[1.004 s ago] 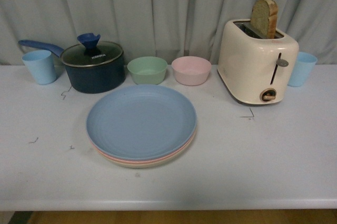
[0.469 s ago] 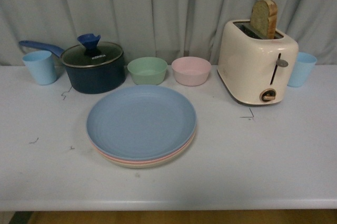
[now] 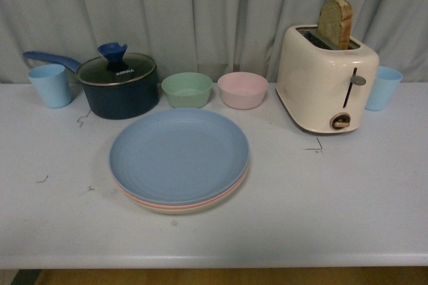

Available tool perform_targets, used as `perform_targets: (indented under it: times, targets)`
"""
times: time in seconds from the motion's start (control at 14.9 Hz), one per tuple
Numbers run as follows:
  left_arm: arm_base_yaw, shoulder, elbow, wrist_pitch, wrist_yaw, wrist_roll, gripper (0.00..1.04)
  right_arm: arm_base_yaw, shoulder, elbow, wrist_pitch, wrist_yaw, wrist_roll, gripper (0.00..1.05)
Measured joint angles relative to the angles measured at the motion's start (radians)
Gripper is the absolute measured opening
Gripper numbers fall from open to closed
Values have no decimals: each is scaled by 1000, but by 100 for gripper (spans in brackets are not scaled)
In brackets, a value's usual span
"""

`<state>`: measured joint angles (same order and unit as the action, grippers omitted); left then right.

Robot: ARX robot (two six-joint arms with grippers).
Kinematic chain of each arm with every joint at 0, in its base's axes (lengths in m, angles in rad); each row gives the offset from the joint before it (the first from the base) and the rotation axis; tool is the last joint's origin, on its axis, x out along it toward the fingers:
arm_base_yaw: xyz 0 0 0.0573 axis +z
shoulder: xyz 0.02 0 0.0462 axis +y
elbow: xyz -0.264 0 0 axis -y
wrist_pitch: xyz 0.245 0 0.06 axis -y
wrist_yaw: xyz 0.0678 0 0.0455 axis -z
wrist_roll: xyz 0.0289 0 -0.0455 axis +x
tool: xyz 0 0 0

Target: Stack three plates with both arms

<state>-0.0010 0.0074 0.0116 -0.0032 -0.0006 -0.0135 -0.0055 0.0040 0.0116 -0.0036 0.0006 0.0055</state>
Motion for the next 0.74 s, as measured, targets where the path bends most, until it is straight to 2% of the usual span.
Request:
perform_targets:
  times: [0.2, 0.4, 0.74]
  targets:
    - [0, 0, 0, 0, 0, 0, 98, 0, 0, 0, 0, 0, 0, 56]
    - [0, 0, 0, 0, 0, 0, 98, 0, 0, 0, 0, 0, 0, 71]
    - [0, 0, 0, 0, 0, 0, 98, 0, 0, 0, 0, 0, 0, 89]
